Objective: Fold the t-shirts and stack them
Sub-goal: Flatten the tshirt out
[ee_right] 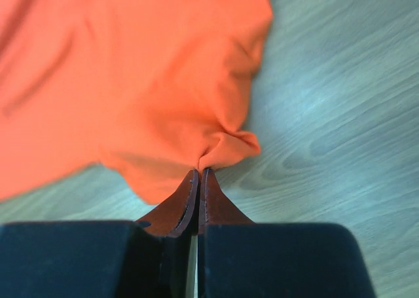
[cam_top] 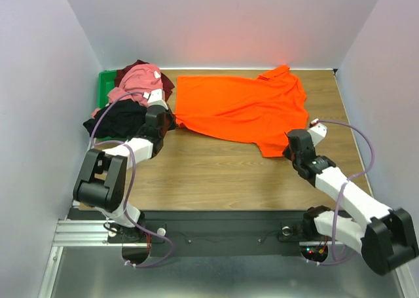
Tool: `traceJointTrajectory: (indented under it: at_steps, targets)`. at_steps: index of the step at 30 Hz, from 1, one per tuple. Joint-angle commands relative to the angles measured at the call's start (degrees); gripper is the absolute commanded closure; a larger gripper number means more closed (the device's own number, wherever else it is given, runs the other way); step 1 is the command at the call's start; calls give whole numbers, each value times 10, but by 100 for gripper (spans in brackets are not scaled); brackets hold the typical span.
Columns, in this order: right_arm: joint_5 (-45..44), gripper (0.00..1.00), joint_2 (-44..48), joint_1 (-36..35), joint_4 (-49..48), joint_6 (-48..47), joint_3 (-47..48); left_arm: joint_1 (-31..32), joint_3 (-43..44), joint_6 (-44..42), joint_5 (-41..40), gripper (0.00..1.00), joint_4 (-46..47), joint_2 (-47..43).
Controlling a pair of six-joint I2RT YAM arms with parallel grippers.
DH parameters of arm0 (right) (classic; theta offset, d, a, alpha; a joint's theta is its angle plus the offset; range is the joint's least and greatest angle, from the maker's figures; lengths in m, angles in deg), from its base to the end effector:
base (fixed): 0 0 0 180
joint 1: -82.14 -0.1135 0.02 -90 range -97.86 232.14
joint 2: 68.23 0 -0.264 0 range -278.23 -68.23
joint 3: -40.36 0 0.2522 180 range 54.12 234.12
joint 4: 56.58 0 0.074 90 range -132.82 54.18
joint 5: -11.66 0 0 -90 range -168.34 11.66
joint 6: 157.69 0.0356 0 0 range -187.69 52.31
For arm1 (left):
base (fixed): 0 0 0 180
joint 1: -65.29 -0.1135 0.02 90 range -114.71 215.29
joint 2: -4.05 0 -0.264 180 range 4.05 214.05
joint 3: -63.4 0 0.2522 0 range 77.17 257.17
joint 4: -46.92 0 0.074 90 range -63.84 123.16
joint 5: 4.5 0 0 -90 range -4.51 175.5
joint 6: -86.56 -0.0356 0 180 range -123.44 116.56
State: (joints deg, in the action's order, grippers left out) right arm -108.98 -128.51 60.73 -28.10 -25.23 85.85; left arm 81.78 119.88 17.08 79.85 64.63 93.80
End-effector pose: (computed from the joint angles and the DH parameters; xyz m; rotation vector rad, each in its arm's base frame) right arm 0.2013 0.0595 0.2067 0.6537 2.1022 -0.0087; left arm 0.3223 -0.0918 0.2098 -0.1347 1.8514 -0.3604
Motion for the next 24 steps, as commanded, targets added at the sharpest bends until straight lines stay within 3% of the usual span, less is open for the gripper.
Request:
traceJointTrajectory:
  at_steps: [1,15,21,24]
  targets:
    - [-50,100,70,0,40,-24,31,-1,-19,12,2,100,19,-60]
    - [-67,100,232,0,139,-46,52,29,-92,36,-17,100,-7,-185]
    - [-81,100,235,0,143,-55,83,36,-81,33,-35,100,-34,-210]
    - [-104,100,184,0,140,-51,115,36,-48,23,-35,100,-47,-185]
